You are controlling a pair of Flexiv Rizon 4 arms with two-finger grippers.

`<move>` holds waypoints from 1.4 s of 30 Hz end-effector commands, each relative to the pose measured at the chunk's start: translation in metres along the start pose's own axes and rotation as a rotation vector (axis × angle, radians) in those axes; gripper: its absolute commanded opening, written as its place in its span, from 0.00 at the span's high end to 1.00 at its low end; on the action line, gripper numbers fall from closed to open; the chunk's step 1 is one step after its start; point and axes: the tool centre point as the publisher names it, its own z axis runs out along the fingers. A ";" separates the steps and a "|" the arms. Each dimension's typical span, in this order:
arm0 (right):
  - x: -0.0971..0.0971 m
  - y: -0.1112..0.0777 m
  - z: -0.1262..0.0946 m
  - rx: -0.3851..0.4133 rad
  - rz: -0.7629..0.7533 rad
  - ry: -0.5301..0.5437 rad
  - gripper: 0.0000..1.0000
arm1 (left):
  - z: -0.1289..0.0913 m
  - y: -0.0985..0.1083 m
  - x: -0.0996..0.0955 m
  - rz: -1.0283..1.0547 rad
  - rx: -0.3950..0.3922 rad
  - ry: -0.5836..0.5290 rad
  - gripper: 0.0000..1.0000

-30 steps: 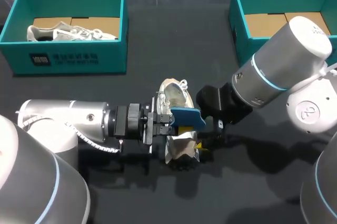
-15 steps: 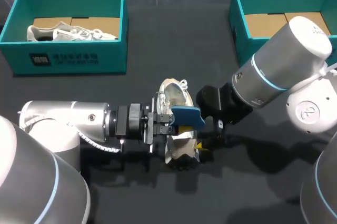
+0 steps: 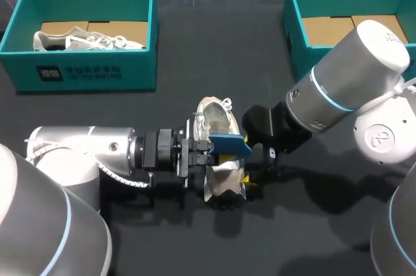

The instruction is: Take the shoe out of the shoebox, open the shoe tongue, remove and reinsert the insole, then place the shoe into the shoebox

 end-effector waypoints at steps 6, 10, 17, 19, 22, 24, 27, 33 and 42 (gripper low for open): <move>0.001 0.000 0.001 0.002 0.000 -0.003 0.00 | 0.001 0.012 -0.003 0.022 0.010 -0.028 1.00; 0.001 0.000 0.001 0.002 0.000 -0.003 0.00 | -0.001 0.013 -0.003 0.027 0.012 -0.039 1.00; 0.001 0.000 0.001 0.002 0.000 -0.003 0.00 | -0.006 0.016 -0.006 0.030 0.038 -0.036 1.00; 0.001 0.000 0.001 0.002 0.000 -0.003 0.00 | -0.007 0.017 -0.006 0.032 0.050 -0.033 1.00; 0.001 0.000 0.001 0.002 0.000 -0.003 0.00 | -0.008 0.018 -0.006 0.040 0.060 -0.030 1.00; 0.001 0.000 0.001 0.002 0.000 -0.003 0.00 | -0.009 0.021 -0.007 0.049 0.059 -0.032 1.00; 0.001 0.000 0.001 0.002 0.000 -0.003 0.00 | -0.009 0.025 -0.008 0.062 0.057 -0.038 1.00; 0.001 0.000 0.001 0.002 0.000 -0.003 0.00 | -0.009 0.034 -0.008 0.097 0.042 -0.031 1.00; 0.001 0.000 0.001 0.002 0.000 -0.003 0.00 | -0.010 0.051 -0.009 0.129 0.028 -0.021 1.00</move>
